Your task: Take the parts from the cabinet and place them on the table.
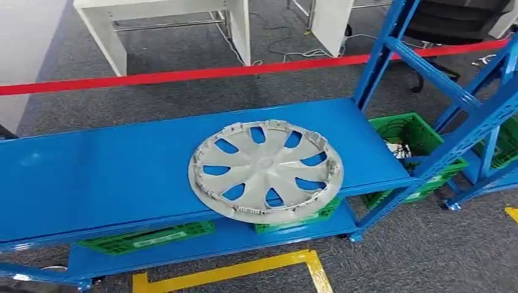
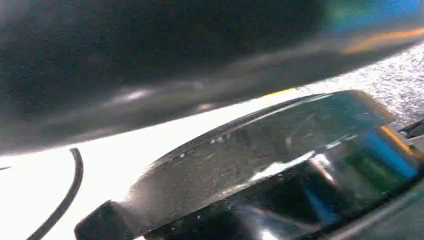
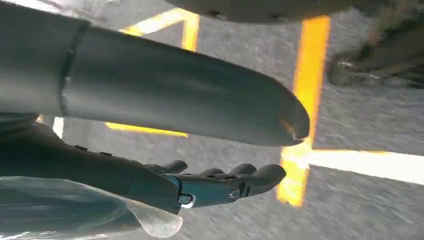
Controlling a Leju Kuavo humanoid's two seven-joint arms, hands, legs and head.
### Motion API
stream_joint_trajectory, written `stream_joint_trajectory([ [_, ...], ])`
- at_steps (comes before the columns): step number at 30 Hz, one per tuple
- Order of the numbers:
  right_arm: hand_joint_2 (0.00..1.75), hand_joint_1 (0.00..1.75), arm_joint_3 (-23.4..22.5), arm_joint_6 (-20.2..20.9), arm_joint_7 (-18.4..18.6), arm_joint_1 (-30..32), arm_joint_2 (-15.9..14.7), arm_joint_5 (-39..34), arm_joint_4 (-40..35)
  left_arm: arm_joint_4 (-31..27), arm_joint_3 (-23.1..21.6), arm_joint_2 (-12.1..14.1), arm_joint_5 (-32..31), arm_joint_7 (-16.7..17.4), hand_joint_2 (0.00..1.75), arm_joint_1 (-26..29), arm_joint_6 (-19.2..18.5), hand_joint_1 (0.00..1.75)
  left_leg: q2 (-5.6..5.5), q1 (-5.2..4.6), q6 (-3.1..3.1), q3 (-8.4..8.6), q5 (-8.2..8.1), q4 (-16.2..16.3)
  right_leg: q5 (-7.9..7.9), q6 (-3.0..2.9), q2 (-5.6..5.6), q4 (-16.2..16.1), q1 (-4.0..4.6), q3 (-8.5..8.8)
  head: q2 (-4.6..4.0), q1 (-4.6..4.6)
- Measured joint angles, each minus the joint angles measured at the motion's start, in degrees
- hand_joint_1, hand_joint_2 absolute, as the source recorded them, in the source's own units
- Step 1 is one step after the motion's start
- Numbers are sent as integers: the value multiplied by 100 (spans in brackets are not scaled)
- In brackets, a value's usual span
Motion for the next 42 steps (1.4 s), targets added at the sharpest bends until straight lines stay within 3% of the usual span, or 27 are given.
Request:
stream_joint_trajectory([
  [3,0,0,7,2,11,-18,-2,-2,-2,2,0,11,0,13,0,35,0,0,-194,40,-104,-41,52,-43,19,-102,-186,1,38,9,0,-2],
  [4,0,0,9,2,11,-18,-2,-2,-2,4,0,13,0,13,0,33,0,0,-27,34,-128,-42,7,6,34,-142,-276,-32,9,34,-2,-4],
  [5,0,0,9,0,7,-11,-2,-2,-2,2,0,9,0,13,0,28,4,0,323,4,-168,-127,-118,196,22,-187,-344,-41,17,52,-2,-55],
  [6,0,0,9,0,4,-10,-2,-2,-2,2,0,11,-2,13,0,17,6,0,476,11,-197,-307,-314,553,10,-214,-430,-41,31,58,-2,-89],
  [8,0,0,9,0,4,13,-2,-2,-2,2,0,9,-2,13,0,7,7,0,569,32,-225,-791,-715,1522,-18,-243,-650,-41,52,68,-2,-96],
  [9,0,0,9,2,4,15,-2,-2,-2,2,0,9,0,13,0,11,7,0,574,39,-230,-909,-740,1750,-24,-250,-736,-41,58,73,-2,-98],
  [10,0,0,9,2,7,12,-2,-2,-2,2,0,9,-2,13,0,24,7,0,579,41,-227,-891,-636,1703,-33,-250,-813,-41,64,85,-2,-94],
  [11,0,0,9,2,4,6,-2,-7,-2,2,0,13,-2,13,0,36,7,0,591,39,-208,-753,-414,1413,-46,-248,-886,-41,70,99,-2,-98],
  [13,0,0,9,7,4,-12,-2,-9,-2,2,0,15,-2,13,0,41,9,0,664,19,-125,-233,94,399,-69,-232,-960,-41,81,146,-2,-98],
  [14,0,0,9,9,2,-18,4,-11,0,2,0,20,-4,13,0,39,11,0,801,-23,-56,-53,74,58,-74,-223,-995,-48,85,151,-2,-96],
  [16,0,0,9,13,-15,-40,9,-13,-2,2,0,20,-11,13,0,33,17,0,807,-47,-36,-35,50,-34,-79,-154,-1036,-50,113,131,-2,-92],
  [18,0,0,9,22,-48,-50,7,-88,-2,2,0,20,-22,-11,0,63,11,0,799,-28,-116,-18,65,-66,-103,-231,-1024,-40,129,83,-2,-87],
  [23,0,0,-4,70,-59,-51,7,-186,-2,2,0,11,-46,-35,0,56,-42,0,806,-44,-60,-16,44,-65,-68,-158,-999,-112,114,126,-2,-87],
  [27,0,0,-9,76,-59,-49,7,-190,-2,2,0,11,-46,-35,0,56,-44,0,807,-46,-51,-17,45,-61,-47,-124,-997,-139,112,187,-2,-89],
  [42,0,0,-28,76,-59,-49,7,-192,-2,2,0,11,-46,-35,0,54,-44,0,809,-44,-26,-13,42,-60,-51,-116,-996,-141,115,188,-2,-92],
])
